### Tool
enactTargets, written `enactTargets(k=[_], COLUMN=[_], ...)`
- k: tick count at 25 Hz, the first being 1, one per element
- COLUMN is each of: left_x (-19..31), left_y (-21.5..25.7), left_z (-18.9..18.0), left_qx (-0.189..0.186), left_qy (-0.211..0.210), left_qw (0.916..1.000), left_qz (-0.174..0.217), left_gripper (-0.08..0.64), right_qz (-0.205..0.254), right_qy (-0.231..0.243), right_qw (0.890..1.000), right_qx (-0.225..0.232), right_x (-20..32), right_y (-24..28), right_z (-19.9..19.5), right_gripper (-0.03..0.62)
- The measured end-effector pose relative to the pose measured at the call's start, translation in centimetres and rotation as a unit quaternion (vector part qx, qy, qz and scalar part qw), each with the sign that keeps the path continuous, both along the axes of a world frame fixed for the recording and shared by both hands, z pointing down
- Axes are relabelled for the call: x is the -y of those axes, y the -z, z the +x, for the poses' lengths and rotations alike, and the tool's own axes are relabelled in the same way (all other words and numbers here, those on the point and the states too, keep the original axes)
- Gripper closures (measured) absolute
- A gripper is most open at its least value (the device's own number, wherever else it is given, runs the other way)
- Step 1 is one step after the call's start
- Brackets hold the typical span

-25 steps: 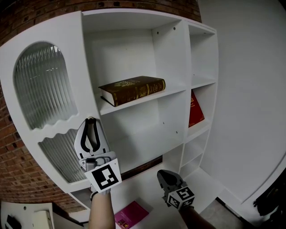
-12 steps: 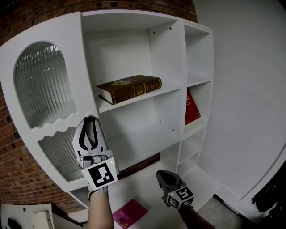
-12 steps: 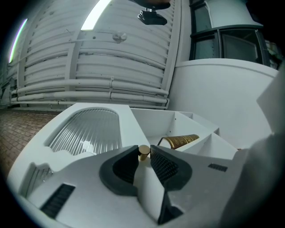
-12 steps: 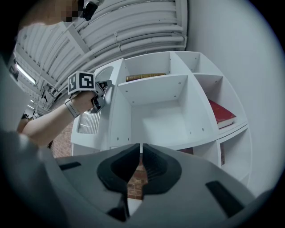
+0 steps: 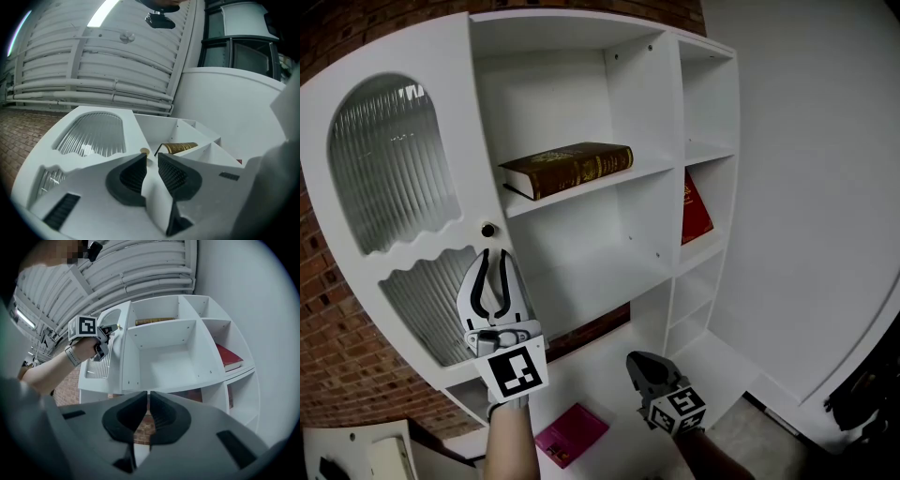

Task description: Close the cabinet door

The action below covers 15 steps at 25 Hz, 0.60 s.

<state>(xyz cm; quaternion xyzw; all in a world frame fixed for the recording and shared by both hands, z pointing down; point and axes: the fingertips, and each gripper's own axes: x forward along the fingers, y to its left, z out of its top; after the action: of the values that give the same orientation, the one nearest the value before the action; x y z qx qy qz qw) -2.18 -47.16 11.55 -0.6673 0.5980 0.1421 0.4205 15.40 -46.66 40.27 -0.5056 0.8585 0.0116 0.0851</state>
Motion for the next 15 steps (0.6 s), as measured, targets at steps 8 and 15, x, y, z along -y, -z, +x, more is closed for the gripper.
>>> enactTargets(k=[8,15], left_x=[-1.1,-2.8], left_y=[-5.3,-10.6], left_z=[0.4,0.7], left_qx=[0.002,0.005], left_qy=[-0.045,-0.106], left_qw=[0.9968,0.9864], left_qz=[-0.066,-0.125], left_gripper=[0.520,0.549], right_qz=[-0.012,-0.030], right_qy=[-0.005,-0.020], right_qw=[1.000,0.999], right_qx=[-0.004,-0.004], right_x=[-3.3,-6.7], right_y=[-1.7,-3.1], right_z=[-1.4,-2.1], right_gripper=[0.565,0.565])
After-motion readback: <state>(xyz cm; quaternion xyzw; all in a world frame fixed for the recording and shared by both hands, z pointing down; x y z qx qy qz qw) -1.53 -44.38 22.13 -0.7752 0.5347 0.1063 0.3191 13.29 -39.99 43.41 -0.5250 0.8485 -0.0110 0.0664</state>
